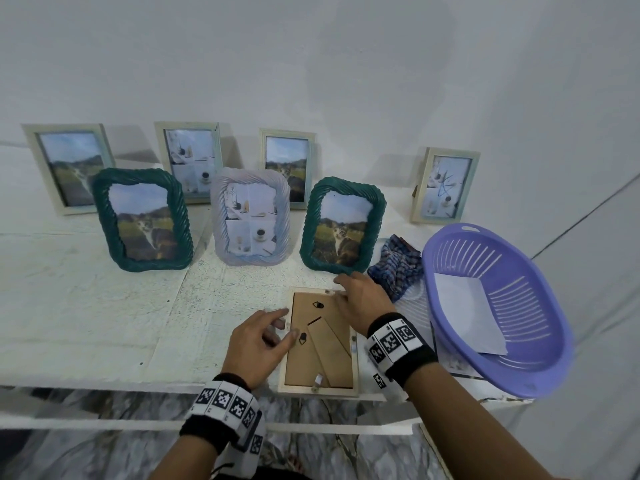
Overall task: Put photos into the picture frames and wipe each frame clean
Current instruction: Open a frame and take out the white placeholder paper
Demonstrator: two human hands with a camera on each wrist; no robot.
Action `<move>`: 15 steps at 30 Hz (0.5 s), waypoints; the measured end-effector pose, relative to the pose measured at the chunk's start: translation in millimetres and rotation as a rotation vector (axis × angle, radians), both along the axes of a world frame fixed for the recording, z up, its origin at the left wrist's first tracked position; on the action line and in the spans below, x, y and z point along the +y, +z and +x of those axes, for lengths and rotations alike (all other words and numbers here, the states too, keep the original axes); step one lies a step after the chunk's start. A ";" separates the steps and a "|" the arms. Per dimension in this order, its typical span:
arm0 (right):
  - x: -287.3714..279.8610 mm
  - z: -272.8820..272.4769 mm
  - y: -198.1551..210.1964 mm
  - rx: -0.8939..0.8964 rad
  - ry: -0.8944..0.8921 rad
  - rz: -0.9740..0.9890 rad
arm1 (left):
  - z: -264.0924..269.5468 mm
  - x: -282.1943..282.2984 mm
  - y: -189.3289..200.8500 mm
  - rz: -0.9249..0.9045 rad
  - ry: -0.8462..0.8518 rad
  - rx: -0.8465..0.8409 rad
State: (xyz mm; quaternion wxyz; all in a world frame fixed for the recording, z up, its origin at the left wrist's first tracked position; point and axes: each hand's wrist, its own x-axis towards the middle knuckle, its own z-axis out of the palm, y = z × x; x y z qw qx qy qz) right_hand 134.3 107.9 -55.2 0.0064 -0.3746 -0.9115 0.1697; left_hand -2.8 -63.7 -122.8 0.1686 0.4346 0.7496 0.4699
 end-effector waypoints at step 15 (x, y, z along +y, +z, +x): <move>-114.4 67.2 -21.9 0.157 0.201 0.093 | 0.6 -1.9 3.7 -0.004 0.001 -0.005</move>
